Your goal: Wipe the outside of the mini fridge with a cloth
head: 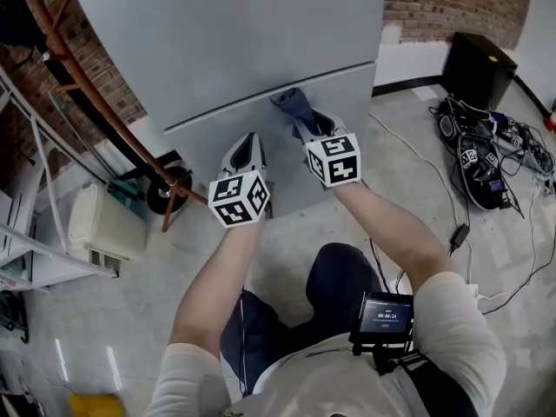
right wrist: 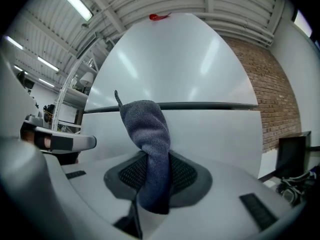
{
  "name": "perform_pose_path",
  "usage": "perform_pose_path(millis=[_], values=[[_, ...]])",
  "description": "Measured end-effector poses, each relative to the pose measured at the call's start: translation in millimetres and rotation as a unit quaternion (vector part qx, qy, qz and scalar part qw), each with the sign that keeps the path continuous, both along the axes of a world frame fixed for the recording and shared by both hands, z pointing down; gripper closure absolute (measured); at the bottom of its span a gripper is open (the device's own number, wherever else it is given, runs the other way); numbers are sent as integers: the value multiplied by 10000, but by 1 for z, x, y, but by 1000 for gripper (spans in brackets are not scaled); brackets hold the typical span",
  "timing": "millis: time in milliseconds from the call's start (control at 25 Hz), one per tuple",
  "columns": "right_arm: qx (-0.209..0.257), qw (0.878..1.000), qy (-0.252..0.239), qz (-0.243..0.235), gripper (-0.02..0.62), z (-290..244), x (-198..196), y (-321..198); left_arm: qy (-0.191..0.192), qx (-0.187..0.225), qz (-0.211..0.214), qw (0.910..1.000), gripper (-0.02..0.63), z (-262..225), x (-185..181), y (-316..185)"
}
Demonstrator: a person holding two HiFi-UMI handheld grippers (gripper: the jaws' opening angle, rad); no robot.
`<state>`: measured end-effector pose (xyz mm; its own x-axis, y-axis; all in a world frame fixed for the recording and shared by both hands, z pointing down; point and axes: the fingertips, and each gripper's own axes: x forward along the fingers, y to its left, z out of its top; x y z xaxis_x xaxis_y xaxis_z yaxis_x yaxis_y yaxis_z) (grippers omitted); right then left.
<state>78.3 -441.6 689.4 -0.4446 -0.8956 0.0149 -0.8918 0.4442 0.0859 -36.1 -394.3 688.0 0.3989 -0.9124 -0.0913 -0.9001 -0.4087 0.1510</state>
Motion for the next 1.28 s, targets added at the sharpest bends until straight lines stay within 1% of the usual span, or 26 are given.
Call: perform_pose_path(millis=[320, 560, 680, 840, 960, 1040, 1160, 1280], values=[[39, 9983, -127, 560, 485, 0, 85, -21, 1, -24, 215, 9998, 603, 6, 49, -11], [-89, 9940, -349, 1036, 485, 2, 149, -38, -13, -8, 341, 9994, 603, 4, 79, -20], [-206, 9918, -446, 1180, 485, 7, 171, -46, -25, -7, 381, 9993, 603, 4, 91, -21], [-245, 9916, -414, 1198, 485, 10, 172, -49, -29, 5, 380, 9993, 603, 3, 93, -21], [-246, 9912, -412, 1235, 485, 10, 169, -47, -37, 48, 330, 9994, 603, -1, 85, -18], [-195, 9918, -365, 1207, 485, 9, 159, -41, -55, 84, 270, 9996, 603, -2, 74, -15], [-56, 9946, -312, 990, 485, 5, 128, -27, -52, 79, 162, 9998, 603, -1, 54, -10], [31, 9983, -235, 538, 485, 3, 76, -8, -21, 75, 54, 10000, 603, 0, 31, -5]])
